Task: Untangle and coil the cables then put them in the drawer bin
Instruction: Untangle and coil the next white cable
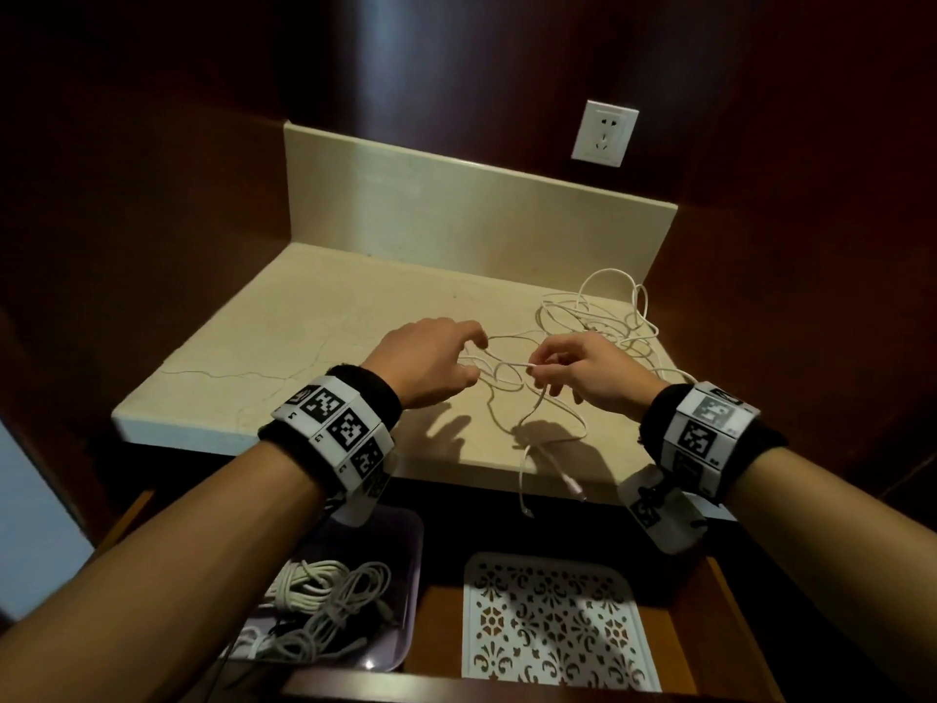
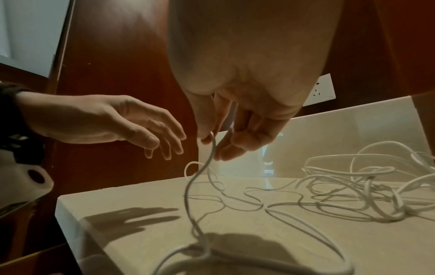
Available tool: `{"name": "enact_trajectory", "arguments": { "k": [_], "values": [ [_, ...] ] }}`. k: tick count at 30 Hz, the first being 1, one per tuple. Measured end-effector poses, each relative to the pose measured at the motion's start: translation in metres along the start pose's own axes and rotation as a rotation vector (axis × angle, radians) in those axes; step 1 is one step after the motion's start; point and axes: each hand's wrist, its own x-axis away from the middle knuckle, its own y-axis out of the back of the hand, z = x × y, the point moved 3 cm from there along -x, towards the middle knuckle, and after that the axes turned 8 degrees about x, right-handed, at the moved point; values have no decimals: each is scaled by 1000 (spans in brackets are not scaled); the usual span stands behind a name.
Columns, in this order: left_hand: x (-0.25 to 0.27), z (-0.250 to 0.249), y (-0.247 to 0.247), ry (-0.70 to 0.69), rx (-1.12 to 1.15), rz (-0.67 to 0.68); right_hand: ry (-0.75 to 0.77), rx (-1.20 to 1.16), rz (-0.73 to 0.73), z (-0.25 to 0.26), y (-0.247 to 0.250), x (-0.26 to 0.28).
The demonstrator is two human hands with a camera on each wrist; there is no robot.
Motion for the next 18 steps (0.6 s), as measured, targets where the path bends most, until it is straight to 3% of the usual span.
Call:
{"name": "enact_trajectory", "arguments": {
  "k": [5,12,18],
  "values": [
    [-4,6,-4,-12,31,40,85,-57,54,11,-3,-5],
    [-11,17,-14,59,296,63,150,-116,31,16,2,-16],
    [-20,38,-8,131,98,-39,120,113,-72,-2,13,-21]
  ]
}}
